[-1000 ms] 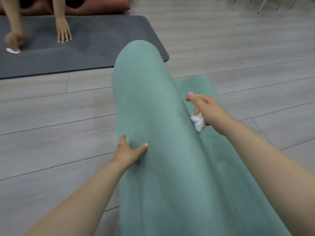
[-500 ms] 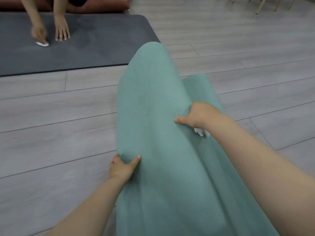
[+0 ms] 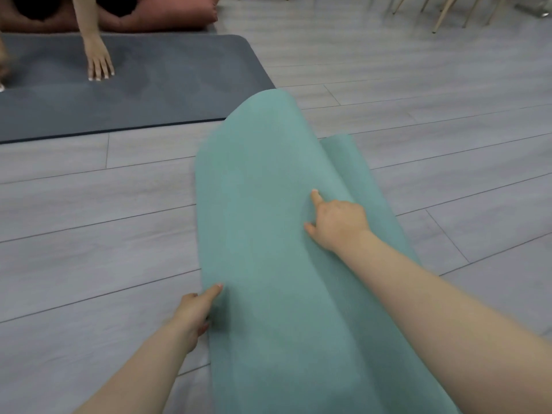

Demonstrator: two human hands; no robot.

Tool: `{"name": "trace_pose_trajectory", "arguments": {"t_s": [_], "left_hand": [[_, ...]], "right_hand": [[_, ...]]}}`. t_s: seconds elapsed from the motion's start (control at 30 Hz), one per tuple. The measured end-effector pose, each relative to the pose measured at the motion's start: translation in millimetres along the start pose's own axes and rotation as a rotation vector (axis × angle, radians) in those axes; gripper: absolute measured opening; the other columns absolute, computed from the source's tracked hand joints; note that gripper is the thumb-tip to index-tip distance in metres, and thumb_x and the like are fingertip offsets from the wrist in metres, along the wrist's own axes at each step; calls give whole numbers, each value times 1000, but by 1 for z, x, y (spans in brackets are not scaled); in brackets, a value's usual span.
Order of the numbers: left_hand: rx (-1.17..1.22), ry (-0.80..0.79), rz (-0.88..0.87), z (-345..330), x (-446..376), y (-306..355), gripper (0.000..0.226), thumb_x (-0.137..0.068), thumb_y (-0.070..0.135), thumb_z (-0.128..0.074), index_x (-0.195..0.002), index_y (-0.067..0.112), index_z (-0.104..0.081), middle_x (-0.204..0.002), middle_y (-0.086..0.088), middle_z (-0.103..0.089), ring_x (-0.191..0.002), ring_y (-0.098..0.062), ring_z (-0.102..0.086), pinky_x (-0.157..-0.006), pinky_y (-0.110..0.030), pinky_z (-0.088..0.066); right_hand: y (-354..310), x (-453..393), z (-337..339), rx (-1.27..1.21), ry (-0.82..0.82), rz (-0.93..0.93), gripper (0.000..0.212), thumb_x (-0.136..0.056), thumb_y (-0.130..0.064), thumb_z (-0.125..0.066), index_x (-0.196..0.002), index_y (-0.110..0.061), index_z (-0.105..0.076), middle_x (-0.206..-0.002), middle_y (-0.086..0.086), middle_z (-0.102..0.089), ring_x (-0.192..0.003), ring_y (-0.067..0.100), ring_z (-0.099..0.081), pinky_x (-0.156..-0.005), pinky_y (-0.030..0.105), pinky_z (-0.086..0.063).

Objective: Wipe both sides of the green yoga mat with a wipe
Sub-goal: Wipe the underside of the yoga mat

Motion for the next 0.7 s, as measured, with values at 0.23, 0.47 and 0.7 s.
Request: {"name": "trace_pose_trajectory", "arguments": {"t_s": [0.23,0.47,0.7], "left_hand": [[15,-94,-4,-36,24,-14,19,-96,19,-63,-105,3,-65,-71,0,-70,-64,-11,-63,-65,-25,-49],[83,-293,10,-99,38,-29,30,-91,25,-70,-118,14,-63,-103,-3,-76,-90,-22,-73,-66,-33,-59],[382,-485,155,-122,48,-32,39,-94,23,-57,-126,1,-62,-121,-18,-69,-111,-31,-67,-101,-44,-48]], "right_hand": [[51,13,-35,-96,-6,-64,77,-90,-56,-45,-151,-34,-2,-113,7,-64,-102,27,-62,-70,34,-41],[116,35,-80,-304,-113,-308,75,-93,-52,-41,-151,-26,-3,-117,9,-62,-104,30,-59,-81,38,-49],[122,39,-92,-343,-200,-320,85,-87,-62,-47,-151,-25,-4,-132,9,-54,-117,29,-54,-90,39,-46]]}}
Point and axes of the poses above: each hand's wrist, its own x-axis away from the middle knuckle, its own z-axis out of the back of the hand, y = z × x, the point moved 7 cm from there along -x, towards the middle knuckle
